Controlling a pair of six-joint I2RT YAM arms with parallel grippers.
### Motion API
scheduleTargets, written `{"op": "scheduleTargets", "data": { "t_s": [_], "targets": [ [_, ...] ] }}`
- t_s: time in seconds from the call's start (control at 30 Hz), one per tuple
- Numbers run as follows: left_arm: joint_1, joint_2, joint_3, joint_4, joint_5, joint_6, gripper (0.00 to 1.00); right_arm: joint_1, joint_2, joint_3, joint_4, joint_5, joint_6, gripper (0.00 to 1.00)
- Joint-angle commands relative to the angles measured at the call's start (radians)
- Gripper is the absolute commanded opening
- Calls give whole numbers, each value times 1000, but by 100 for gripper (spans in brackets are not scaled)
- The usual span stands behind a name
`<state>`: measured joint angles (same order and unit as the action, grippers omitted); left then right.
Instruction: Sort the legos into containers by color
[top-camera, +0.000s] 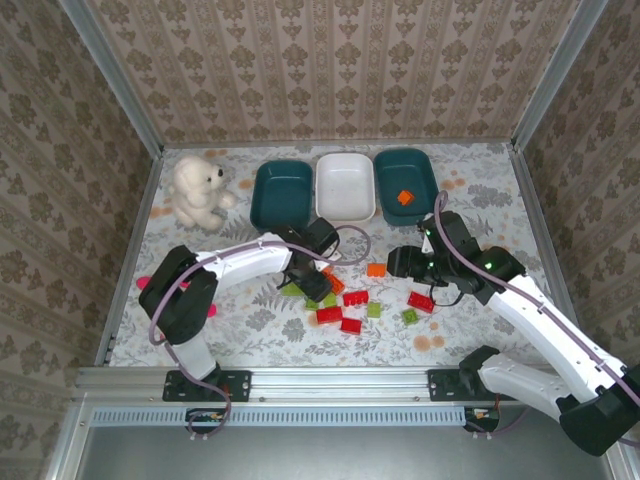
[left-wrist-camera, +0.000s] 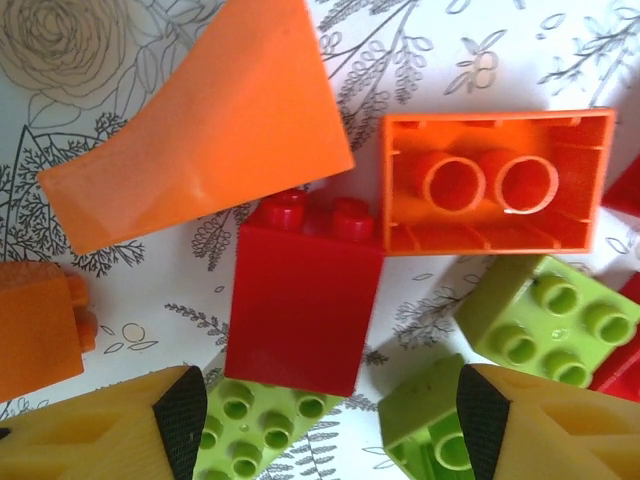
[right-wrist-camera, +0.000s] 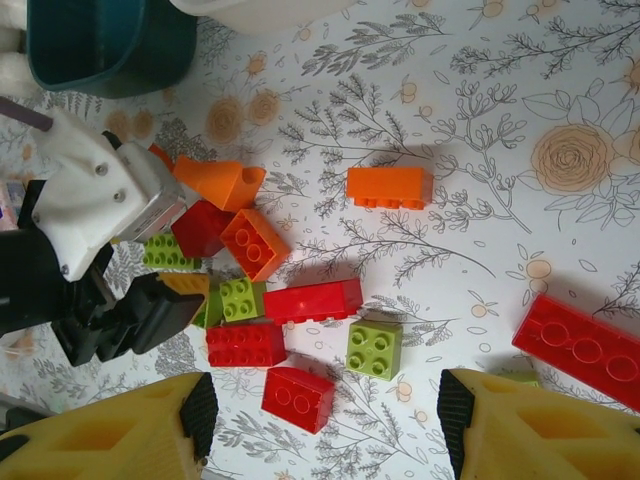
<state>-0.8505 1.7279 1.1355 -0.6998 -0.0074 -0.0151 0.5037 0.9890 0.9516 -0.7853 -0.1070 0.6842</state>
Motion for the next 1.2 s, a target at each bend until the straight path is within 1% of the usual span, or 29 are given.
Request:
{"op": "scheduleTargets", "data": {
  "t_s": [0.0, 0.17, 0.27, 0.33, 0.47, 0.6, 0.7, 0.77, 0.9, 1.0, 1.17],
  "targets": [
    [26, 17, 30, 16, 41, 52, 69, -1, 12, 40, -5, -27, -10, 63],
    [32, 49, 42, 21, 73, 71, 65, -4, 23, 35, 36, -94, -3, 64],
    [32, 67, 48, 22, 98, 76, 58, -18, 16, 24, 85, -159, 14, 66],
    [33, 76, 52, 16, 98, 75, 56, -37, 13, 21, 104, -188, 26, 66],
    [31, 84, 47, 20, 93, 81, 53, -80, 8, 16, 114, -217, 41, 66],
    [31, 91, 53, 20, 99, 85, 47, -110, 11, 8, 120, -238, 46, 66],
    [31, 92, 53, 18, 97, 85, 39, -118, 12, 5, 121, -243, 46, 66],
    [31, 86, 51, 16, 88, 83, 36, -121, 13, 4, 120, -244, 48, 66],
    [28, 24, 38, 2, 61, 60, 30, -123, 13, 9, 119, -241, 45, 66],
    [31, -57, 29, -31, 37, 21, 29, -125, 11, 21, 114, -237, 39, 66],
    [58, -211, 39, -98, 32, -73, 28, -125, 18, 63, 115, -237, 31, 66]
  ]
}}
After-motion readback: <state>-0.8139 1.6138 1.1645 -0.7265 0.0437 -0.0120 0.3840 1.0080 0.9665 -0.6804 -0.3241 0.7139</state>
